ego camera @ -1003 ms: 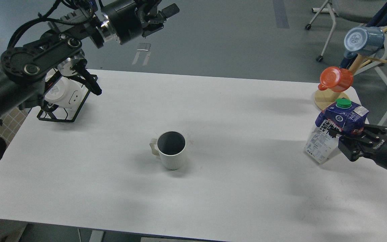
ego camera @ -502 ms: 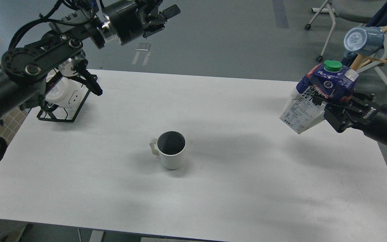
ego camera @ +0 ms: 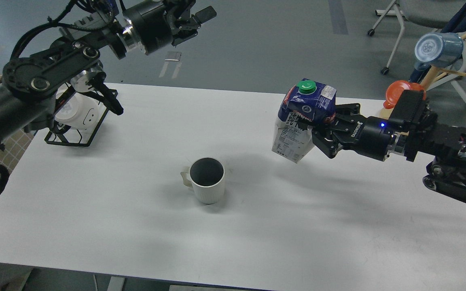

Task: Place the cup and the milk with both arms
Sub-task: 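Lift the milk carton and carry it beside the white mug, then lower the milk carton onto the table next to the mug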

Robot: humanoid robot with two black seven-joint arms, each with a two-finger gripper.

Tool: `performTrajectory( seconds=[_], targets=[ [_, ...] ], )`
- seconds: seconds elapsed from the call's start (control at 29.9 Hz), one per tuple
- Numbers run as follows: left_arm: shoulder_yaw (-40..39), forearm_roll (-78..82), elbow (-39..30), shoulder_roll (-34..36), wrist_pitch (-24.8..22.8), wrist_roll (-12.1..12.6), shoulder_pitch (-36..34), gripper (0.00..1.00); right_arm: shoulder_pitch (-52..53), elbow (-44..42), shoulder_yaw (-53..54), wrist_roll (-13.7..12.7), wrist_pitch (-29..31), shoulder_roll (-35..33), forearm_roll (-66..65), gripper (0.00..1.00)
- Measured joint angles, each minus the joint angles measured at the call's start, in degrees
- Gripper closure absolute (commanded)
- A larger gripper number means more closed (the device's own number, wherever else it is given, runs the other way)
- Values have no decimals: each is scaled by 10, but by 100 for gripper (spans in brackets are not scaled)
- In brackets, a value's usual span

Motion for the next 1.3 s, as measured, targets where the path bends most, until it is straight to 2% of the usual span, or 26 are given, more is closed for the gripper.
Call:
performTrajectory(
  seconds=[0.4, 1.3],
  targets=[
    [1, 1, 0, 0, 0, 0, 6, 2, 6, -43, -26, 0, 0, 97, 28, 100],
    [0, -2, -1, 2, -3, 0, 7, 2, 8, -135, -68, 0, 0, 218, 50, 100]
  ],
)
